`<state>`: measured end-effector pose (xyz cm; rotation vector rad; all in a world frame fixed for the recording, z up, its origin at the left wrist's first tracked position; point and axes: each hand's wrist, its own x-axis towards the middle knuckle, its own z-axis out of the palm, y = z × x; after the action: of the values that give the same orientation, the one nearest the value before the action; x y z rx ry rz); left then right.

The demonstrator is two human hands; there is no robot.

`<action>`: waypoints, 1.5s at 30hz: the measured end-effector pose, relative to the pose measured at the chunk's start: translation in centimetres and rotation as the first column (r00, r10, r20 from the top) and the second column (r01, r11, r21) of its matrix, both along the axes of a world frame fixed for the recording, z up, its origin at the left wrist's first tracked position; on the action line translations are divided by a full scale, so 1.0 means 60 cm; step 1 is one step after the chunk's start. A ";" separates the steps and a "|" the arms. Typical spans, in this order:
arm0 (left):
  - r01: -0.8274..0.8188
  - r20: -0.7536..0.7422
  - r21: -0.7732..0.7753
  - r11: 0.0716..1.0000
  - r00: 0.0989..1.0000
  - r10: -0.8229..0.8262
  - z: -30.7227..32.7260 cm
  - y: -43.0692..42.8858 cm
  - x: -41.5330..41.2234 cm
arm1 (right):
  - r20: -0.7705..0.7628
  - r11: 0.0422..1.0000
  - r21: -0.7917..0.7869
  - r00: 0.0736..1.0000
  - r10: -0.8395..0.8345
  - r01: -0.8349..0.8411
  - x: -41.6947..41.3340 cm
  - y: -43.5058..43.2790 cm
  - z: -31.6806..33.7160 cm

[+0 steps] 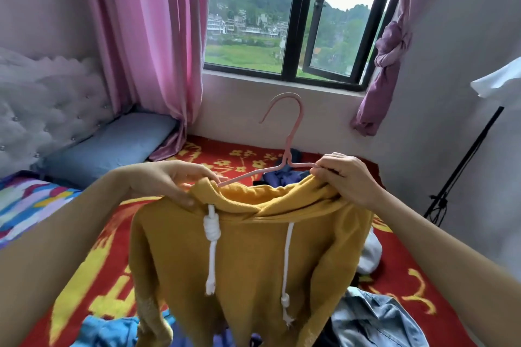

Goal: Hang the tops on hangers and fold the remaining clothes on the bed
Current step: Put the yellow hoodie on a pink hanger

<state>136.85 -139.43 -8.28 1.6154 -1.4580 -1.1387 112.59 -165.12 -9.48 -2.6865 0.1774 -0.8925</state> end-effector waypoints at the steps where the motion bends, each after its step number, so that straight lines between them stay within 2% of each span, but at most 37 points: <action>1: 0.006 0.080 -0.025 1.000 0.997 -0.004 0.002 -0.006 -0.003 | -0.007 1.000 0.010 1.000 -0.009 0.009 -0.003 -0.003 -0.003; 3: -0.026 0.265 -0.116 0.993 0.963 0.057 0.003 -0.016 -0.008 | -0.025 0.998 0.044 0.999 -0.038 0.039 -0.009 -0.010 -0.008; 5: -0.101 0.403 -0.338 0.936 0.883 0.241 -0.004 -0.019 -0.016 | -0.057 0.993 0.099 0.997 -0.055 0.061 -0.018 -0.017 -0.006; 6: -0.108 0.476 -0.525 0.844 0.785 0.396 -0.009 -0.018 -0.021 | -0.079 0.989 0.137 0.996 -0.051 0.062 -0.023 -0.020 -0.002; 7: -0.035 0.523 -0.705 0.708 0.648 0.553 -0.012 -0.017 -0.029 | -0.100 0.982 0.178 0.994 -0.043 0.060 -0.030 -0.022 0.004; 8: 0.070 0.524 -0.821 0.567 0.487 0.699 -0.019 -0.013 -0.041 | -0.119 0.975 0.213 0.992 -0.032 0.057 -0.034 -0.024 0.010; 9: 0.162 0.489 -0.872 0.462 0.330 0.807 -0.027 -0.012 -0.053 | -0.121 0.968 0.242 0.992 -0.032 0.061 -0.039 -0.025 0.013; 10: 0.220 0.448 -0.888 0.403 0.219 0.867 -0.037 -0.014 -0.067 | -0.114 0.963 0.260 0.993 -0.038 0.066 -0.042 -0.026 0.015; 11: 0.234 0.429 -0.893 0.386 0.180 0.885 -0.045 -0.016 -0.077 | -0.103 0.961 0.266 0.994 -0.047 0.073 -0.043 -0.027 0.015; 12: 0.231 0.438 -0.889 0.395 0.185 0.880 -0.052 -0.020 -0.084 | -0.084 0.961 0.264 0.995 -0.062 0.082 -0.043 -0.027 0.012; 13: 0.204 0.489 -0.869 0.450 0.229 0.841 -0.063 -0.023 -0.082 | -0.064 0.962 0.256 0.995 -0.077 0.091 -0.042 -0.028 0.008; 14: 0.145 0.553 -0.831 0.537 0.315 0.771 -0.069 -0.023 -0.076 | -0.050 0.965 0.243 0.995 -0.090 0.099 -0.039 -0.027 0.003; 16: -0.022 0.598 -0.658 0.753 0.592 0.540 -0.070 -0.013 -0.057 | -0.036 0.974 0.197 0.994 -0.104 0.109 -0.034 -0.024 -0.004; 17: -0.092 0.551 -0.538 0.838 0.714 0.432 -0.067 -0.006 -0.048 | -0.036 0.977 0.182 0.994 -0.103 0.108 -0.032 -0.023 -0.008; 18: -0.142 0.480 -0.439 0.887 0.798 0.365 -0.063 0.000 -0.046 | -0.037 0.980 0.172 0.995 -0.098 0.103 -0.029 -0.022 -0.010; 20: -0.201 0.372 -0.380 0.903 0.861 0.348 -0.066 0.005 -0.043 | -0.049 0.983 0.158 0.995 -0.083 0.090 -0.023 -0.022 -0.013; 24: -0.234 0.407 -0.582 0.778 0.745 0.529 -0.089 0.001 -0.061 | -0.075 0.984 0.134 0.991 -0.111 0.120 -0.003 -0.017 -0.011; 26: -0.198 0.425 -0.669 0.717 0.690 0.586 -0.089 -0.003 -0.079 | -0.091 0.993 0.012 0.989 -0.113 0.114 0.017 0.004 -0.005; 29: -0.172 0.427 -0.732 0.659 0.638 0.641 -0.077 0.000 -0.107 | -0.175 0.979 -0.196 0.985 0.012 -0.046 0.054 0.056 0.006; 31: -0.240 0.375 -0.752 0.614 0.610 0.698 -0.064 0.020 -0.116 | -0.227 0.973 -0.207 0.972 0.051 -0.100 0.073 0.072 0.014; 33: -0.310 0.334 -0.774 0.552 0.541 0.772 -0.056 0.050 -0.114 | -0.229 0.977 -0.162 0.968 0.099 -0.138 0.087 0.075 0.027; 36: -0.433 0.240 -0.824 0.364 0.315 0.918 -0.043 0.100 -0.120 | -0.111 0.985 -0.096 0.985 0.131 -0.142 0.105 0.062 0.040; 38: -0.471 0.191 -0.842 0.264 0.198 0.961 -0.028 0.128 -0.127 | -0.172 0.998 -0.001 0.983 0.062 -0.063 0.113 0.037 0.024; 39: -0.479 0.170 -0.851 0.216 0.138 0.976 -0.022 0.145 -0.132 | -0.225 0.992 0.108 0.970 0.094 -0.071 0.116 0.030 0.009; 40: -0.484 0.147 -0.858 0.172 0.090 0.985 -0.017 0.166 -0.135 | -0.272 0.963 0.246 0.946 0.176 -0.108 0.124 0.028 -0.008; 42: -0.489 0.118 -0.864 0.119 0.035 0.992 -0.006 0.201 -0.143 | -0.269 0.852 0.502 0.910 0.315 -0.146 0.149 0.044 -0.036; 43: -0.495 0.114 -0.862 0.110 0.022 0.993 -0.001 0.215 -0.147 | -0.201 0.792 0.585 0.915 0.349 -0.173 0.166 0.061 -0.044; 45: -0.509 0.127 -0.854 0.110 0.002 0.992 0.010 0.245 -0.160 | -0.015 0.719 0.648 0.940 0.342 -0.251 0.205 0.103 -0.041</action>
<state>127.27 -124.73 -7.67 1.9530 -0.6347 0.8297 124.90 -158.92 -11.94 -2.0402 0.0542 -0.4337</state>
